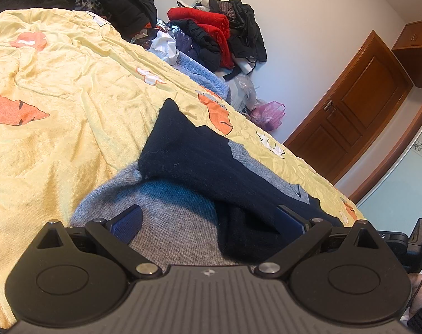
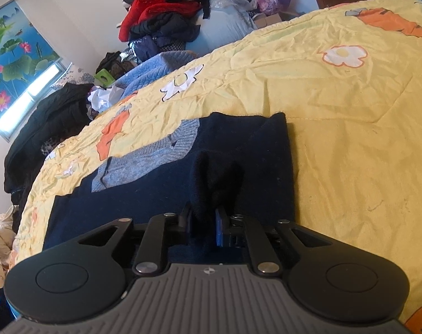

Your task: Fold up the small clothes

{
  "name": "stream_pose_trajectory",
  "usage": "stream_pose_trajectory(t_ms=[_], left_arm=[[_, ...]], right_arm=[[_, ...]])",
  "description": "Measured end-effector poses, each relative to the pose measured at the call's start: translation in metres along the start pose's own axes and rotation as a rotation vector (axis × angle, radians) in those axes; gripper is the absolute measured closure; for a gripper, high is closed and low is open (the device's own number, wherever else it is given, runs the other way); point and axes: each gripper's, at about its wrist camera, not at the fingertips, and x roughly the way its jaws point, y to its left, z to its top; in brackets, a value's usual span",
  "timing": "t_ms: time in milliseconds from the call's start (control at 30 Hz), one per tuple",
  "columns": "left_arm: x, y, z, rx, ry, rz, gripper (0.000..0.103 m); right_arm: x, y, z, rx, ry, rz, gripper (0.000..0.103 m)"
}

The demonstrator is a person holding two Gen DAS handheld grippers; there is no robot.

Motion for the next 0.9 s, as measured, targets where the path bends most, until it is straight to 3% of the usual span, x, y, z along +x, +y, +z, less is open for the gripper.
stream_pose_trajectory(t_ms=[100, 233, 333, 400, 500, 633, 733, 800, 900], left_arm=[[0.0, 0.0, 0.0, 0.001, 0.0, 0.001, 0.001], [-0.001, 0.0, 0.0, 0.005, -0.002, 0.009, 0.001], [-0.001, -0.001, 0.0, 0.015, -0.003, 0.021, 0.001], [0.0, -0.004, 0.0, 0.036, -0.001, 0.04, 0.001], [0.005, -0.021, -0.004, 0.13, 0.023, 0.104, 0.001], [0.021, -0.052, -0.012, 0.345, 0.114, 0.223, 0.0], [0.033, -0.074, -0.026, 0.553, 0.179, 0.313, 0.0], [0.027, -0.078, -0.03, 0.601, 0.18, 0.326, 0.0], [0.015, -0.075, -0.033, 0.593, 0.211, 0.342, 0.0]], right_arm=[[-0.013, 0.003, -0.006, 0.05, -0.029, 0.024, 0.051], [-0.047, 0.026, -0.033, -0.05, -0.086, 0.014, 0.049], [-0.063, 0.046, -0.063, -0.156, -0.051, 0.035, 0.049], [-0.068, 0.059, -0.083, -0.23, -0.053, 0.002, 0.049], [-0.068, 0.066, -0.106, -0.275, -0.049, -0.093, 0.049], [-0.075, 0.067, -0.127, -0.262, -0.091, -0.156, 0.046], [-0.082, 0.068, -0.138, -0.238, -0.115, -0.19, 0.027], [-0.084, 0.068, -0.146, -0.241, -0.129, -0.193, 0.021], [-0.085, 0.072, -0.163, -0.324, -0.153, -0.213, 0.011]])
